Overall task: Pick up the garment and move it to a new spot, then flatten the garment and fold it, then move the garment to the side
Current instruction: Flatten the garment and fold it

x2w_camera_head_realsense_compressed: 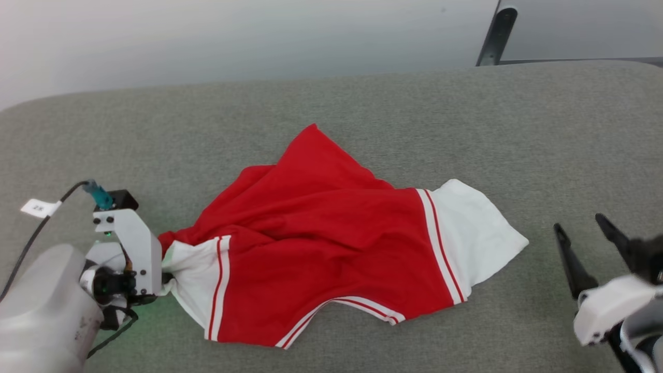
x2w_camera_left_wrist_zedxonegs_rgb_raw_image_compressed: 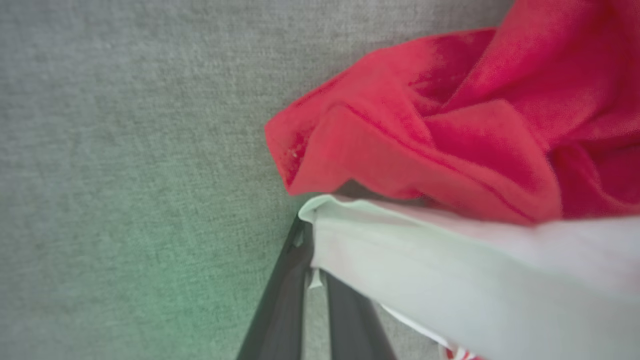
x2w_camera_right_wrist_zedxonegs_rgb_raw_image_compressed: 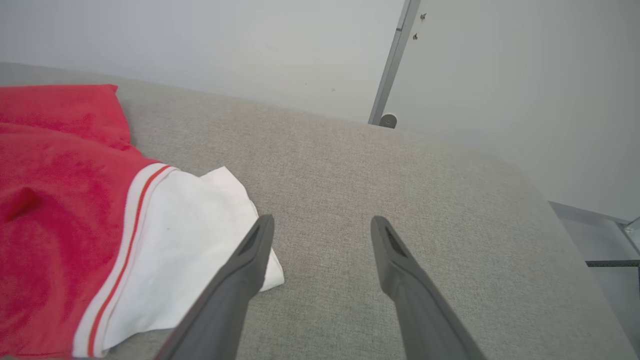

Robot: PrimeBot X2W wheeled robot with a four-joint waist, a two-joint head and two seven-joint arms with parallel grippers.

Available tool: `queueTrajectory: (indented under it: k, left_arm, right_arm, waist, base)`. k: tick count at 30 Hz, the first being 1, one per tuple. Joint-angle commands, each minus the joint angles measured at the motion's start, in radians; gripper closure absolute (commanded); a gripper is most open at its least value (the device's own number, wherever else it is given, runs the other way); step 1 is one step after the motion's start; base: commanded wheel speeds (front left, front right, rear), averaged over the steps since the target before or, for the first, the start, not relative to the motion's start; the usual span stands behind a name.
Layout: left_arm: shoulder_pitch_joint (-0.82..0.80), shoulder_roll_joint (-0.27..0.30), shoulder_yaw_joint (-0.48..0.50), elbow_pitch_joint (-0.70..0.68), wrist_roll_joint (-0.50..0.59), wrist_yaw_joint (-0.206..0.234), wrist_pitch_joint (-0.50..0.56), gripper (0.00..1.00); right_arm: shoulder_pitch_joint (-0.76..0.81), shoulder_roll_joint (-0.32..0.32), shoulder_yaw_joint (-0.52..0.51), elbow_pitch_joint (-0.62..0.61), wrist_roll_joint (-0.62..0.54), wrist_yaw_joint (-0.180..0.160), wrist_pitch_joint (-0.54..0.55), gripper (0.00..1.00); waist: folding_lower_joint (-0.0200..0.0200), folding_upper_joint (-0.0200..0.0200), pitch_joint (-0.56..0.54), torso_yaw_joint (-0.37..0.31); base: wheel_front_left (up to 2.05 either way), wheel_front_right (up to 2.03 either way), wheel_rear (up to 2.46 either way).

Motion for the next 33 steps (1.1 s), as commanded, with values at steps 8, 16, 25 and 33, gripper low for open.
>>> queueTrajectory:
  k: [8, 16, 25, 33]
  left_arm:
    - [0.046, -0.059, -0.029, 0.001, -0.014, 0.009, 0.037, 1.00]
    - [0.017, -0.089, -0.042, -0.023, -0.005, 0.006, 0.027, 1.00]
    - [0.000, -0.109, -0.049, -0.016, -0.014, 0.001, 0.022, 1.00]
    - [-0.012, -0.110, -0.054, -0.001, -0.021, -0.002, 0.021, 1.00]
  right_arm:
    - [-0.111, -0.134, 0.134, 0.004, 0.222, -0.001, 0.329, 0.00]
    - [-0.206, -0.204, 0.221, 0.097, 0.344, -0.001, 0.582, 0.00]
    - [-0.299, -0.184, 0.276, 0.261, 0.381, -0.001, 0.625, 0.00]
    - [-0.349, -0.171, 0.365, 0.364, 0.442, -0.001, 0.633, 1.00]
  waist:
    - [0.0000, -0.0001, 0.012, 0.038]
    - [0.0000, -0.0001, 0.035, 0.083]
    - [0.0000, -0.0001, 0.052, 0.114]
    - [0.0000, -0.0001, 0.059, 0.129]
  base:
    - [0.00, 0.00, 0.00]
    - [0.00, 0.00, 0.00]
    - [0.00, 0.00, 0.00]
    - [0.00, 0.00, 0.00]
